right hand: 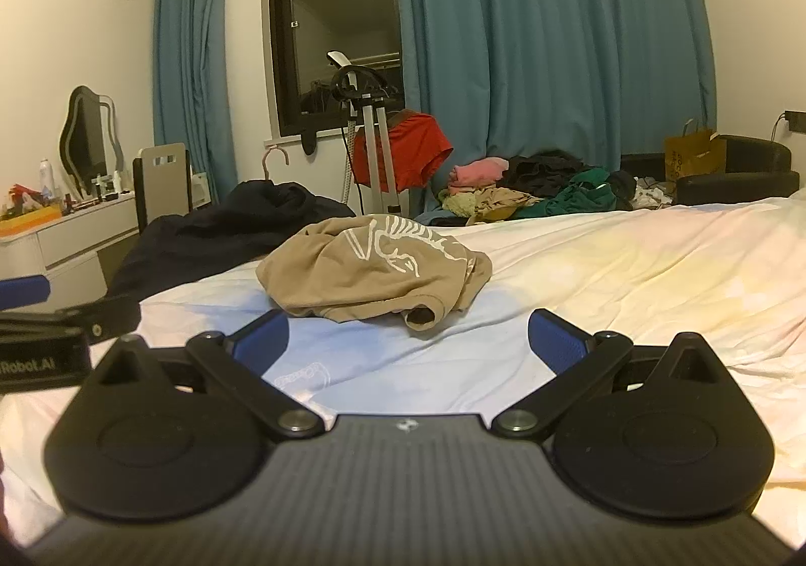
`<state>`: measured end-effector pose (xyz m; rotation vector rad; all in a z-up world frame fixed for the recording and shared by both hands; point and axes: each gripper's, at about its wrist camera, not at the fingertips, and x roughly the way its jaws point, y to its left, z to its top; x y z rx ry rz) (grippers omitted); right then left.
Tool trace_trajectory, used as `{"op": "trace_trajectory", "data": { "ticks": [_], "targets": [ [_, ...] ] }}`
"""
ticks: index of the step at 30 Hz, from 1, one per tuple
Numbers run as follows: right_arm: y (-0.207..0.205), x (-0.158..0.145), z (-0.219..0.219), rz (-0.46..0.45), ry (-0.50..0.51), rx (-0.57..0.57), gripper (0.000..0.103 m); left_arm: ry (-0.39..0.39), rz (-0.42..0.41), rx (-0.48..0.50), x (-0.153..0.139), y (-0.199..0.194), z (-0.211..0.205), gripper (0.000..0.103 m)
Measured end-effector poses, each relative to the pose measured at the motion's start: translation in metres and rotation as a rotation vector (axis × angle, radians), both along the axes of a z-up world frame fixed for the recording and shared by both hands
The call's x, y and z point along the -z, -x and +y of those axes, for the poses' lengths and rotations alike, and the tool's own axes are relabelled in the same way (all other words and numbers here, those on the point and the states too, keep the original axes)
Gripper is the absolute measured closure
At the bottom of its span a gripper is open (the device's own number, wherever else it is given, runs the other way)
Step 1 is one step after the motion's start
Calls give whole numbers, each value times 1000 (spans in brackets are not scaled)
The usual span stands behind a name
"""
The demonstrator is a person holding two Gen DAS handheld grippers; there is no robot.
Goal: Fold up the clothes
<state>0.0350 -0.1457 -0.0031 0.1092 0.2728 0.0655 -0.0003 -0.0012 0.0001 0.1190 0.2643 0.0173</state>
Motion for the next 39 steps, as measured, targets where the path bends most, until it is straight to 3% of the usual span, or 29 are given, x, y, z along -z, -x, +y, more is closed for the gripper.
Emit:
{"op": "trace_trajectory", "data": {
  "ticks": [10, 23, 39],
  "targets": [
    [-2, -2, 2, 3, 9, 2, 0, -17, -10, 0, -1, 3, -15, 0],
    [2, 1, 3, -5, 13, 11, 0, 26, 1, -2, -5, 2, 4, 0],
    [4, 1, 3, -10, 22, 20, 0, 25, 1, 4, -2, -1, 5, 0]
  ]
}}
